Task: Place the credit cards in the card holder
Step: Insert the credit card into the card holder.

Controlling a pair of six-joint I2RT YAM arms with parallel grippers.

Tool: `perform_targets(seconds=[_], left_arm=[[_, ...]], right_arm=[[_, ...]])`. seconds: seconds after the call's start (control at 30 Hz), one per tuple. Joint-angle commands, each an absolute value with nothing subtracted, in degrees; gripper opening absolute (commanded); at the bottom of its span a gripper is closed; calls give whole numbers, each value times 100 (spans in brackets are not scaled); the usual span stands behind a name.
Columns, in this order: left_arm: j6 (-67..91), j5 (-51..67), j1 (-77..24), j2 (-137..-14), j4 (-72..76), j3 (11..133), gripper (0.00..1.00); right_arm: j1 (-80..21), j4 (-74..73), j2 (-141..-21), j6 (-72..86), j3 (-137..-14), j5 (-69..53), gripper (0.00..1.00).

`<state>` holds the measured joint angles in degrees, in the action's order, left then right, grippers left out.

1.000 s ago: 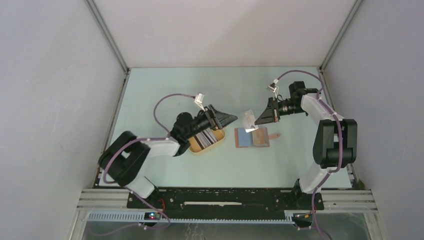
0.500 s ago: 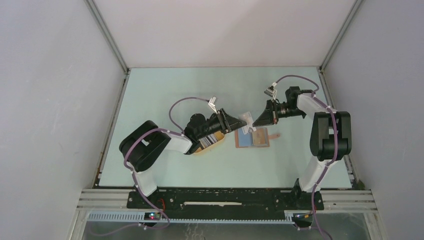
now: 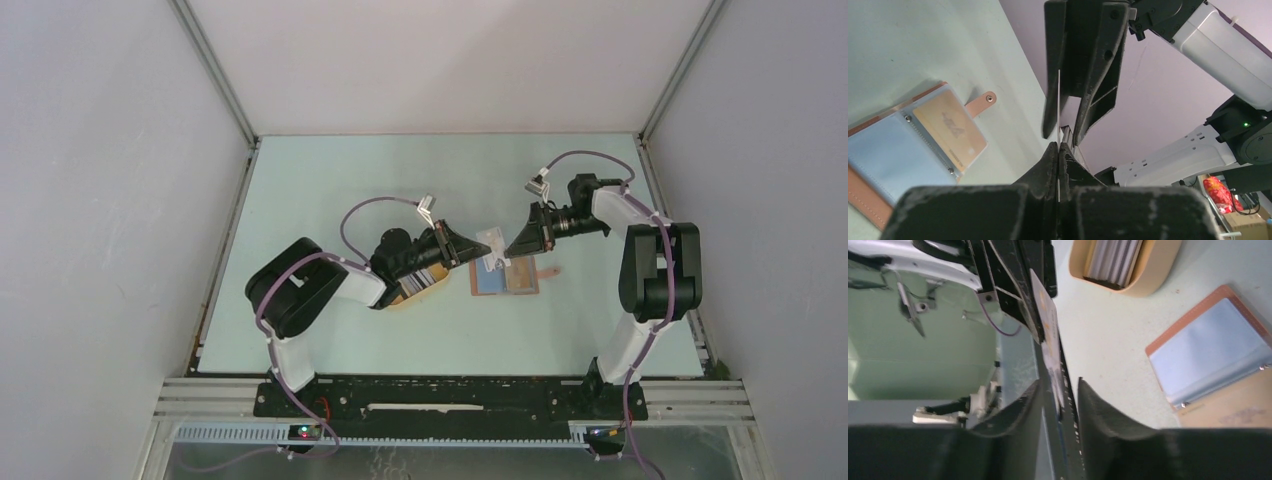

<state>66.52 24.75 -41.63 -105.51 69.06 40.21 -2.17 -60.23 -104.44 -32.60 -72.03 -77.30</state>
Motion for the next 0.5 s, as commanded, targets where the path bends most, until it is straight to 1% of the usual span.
perform_targets(seconds=[0.0, 0.03, 0.07, 0.17, 0.23, 0.33, 0.47], left_arm=[[6497, 2718, -4064, -10664, 7058, 4073, 0], [6493, 2744, -4042, -10714, 7039, 4037, 0], [6499, 2765, -4022, -10767, 6996, 4020, 0], [6483, 2786, -4055, -10844, 6677, 4118, 0], [6356, 2623, -4104, -10829, 6176, 4251, 0], [6106, 2335, -4212, -10860, 5405, 4476, 0], [6111, 2191, -4296, -11124, 5133, 4746, 0]], right_arm=[[-132, -6015, -10220, -3370, -7409, -7079, 52], [-59, -5978, -10141, -3371, -7399, -6916, 56], [140, -5892, -10059, -3324, -7360, -6778, 58], [555, -5178, -9698, -2735, -7014, -6078, 57], [717, -4738, -9485, -2419, -6688, -5427, 52], [730, -4311, -9377, -2092, -6342, -4927, 42], [668, -4090, -9647, -1852, -6334, -4537, 37]])
